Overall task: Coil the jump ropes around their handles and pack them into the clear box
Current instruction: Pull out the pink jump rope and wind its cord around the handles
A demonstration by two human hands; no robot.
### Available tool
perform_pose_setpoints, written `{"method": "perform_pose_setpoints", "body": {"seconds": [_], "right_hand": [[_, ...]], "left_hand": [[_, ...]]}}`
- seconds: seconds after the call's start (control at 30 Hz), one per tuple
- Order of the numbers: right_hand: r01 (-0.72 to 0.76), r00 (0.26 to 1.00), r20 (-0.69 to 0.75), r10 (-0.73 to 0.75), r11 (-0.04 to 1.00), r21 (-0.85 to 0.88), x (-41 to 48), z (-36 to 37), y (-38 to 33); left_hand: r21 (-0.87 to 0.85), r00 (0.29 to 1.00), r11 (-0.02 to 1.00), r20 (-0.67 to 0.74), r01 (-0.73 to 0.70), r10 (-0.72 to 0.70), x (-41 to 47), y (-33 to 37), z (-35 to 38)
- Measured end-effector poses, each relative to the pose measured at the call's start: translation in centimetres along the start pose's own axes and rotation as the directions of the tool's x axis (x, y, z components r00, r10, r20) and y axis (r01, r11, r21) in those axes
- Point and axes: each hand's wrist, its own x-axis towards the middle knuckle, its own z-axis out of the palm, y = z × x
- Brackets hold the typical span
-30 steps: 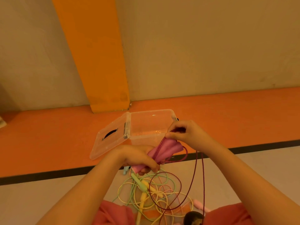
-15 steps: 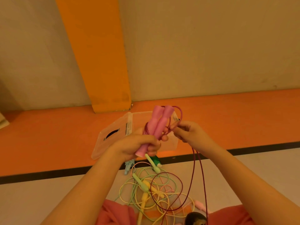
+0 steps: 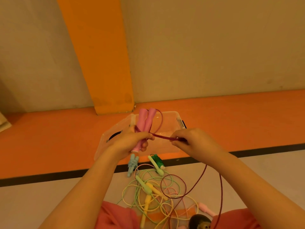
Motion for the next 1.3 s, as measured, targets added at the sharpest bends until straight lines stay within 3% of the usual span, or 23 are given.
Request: {"method": "perform_pose_setpoints", "body": {"seconds": [0.1, 0.17, 0.3, 0.5, 0.77, 0.9, 1.07, 1.17, 1.3], "right_hand": [[0.178, 0.983, -0.039, -0.178, 0.984, -0.005, 0.2, -0.3, -1.1], [0.223, 0.974, -0.052, -0.221, 0.975, 0.026, 0.3, -0.5, -1.2], [0.211, 0.975, -0.091, -0.202, 0.971, 0.110, 0.4, -0.8, -0.6], [0.116, 0.987, 0.075, -0.140, 0.957, 0.264, 0.5, 0.7, -0.8], [-0.121, 0.987, 0.153, 0.043, 0.831, 0.543, 0.3, -1.1, 0.0], [-0.161, 0.979, 0.199, 0.046, 0.775, 0.611, 0.5, -2.1, 0.6], [-0.298, 0.951, 0.291, 0.107, 0.571, 0.765, 0.3, -2.5, 2.1], [-0.298, 0.954, 0.264, 0.140, 0.505, 0.810, 0.0, -2.3, 2.0], [-0.282, 0.957, 0.186, 0.222, 0.566, 0.775, 0.3, -1.7, 1.5]], "left_hand": [[0.224, 0.994, 0.974, 0.103, 0.002, -0.026, -0.4, -0.4, 0.4], [0.309, 0.975, 0.951, 0.207, 0.010, -0.078, -0.6, -0.4, 0.7], [0.495, 0.922, 0.868, 0.321, 0.029, -0.215, -1.3, -0.5, 1.6], [0.648, 0.852, 0.750, 0.462, -0.133, -0.248, -2.6, -0.7, 4.7], [0.555, 0.860, 0.825, 0.467, -0.107, -0.203, -3.5, 0.5, 4.8], [0.480, 0.818, 0.874, 0.533, -0.081, -0.217, -3.5, 0.8, 4.2], [0.271, 0.750, 0.960, 0.649, -0.074, -0.125, -4.0, 1.1, 3.8], [0.072, 0.804, 0.993, 0.594, -0.093, 0.033, -3.8, 1.7, 3.4], [-0.101, 0.920, 0.990, 0.371, -0.099, 0.130, -2.8, 1.2, 3.1]]}}
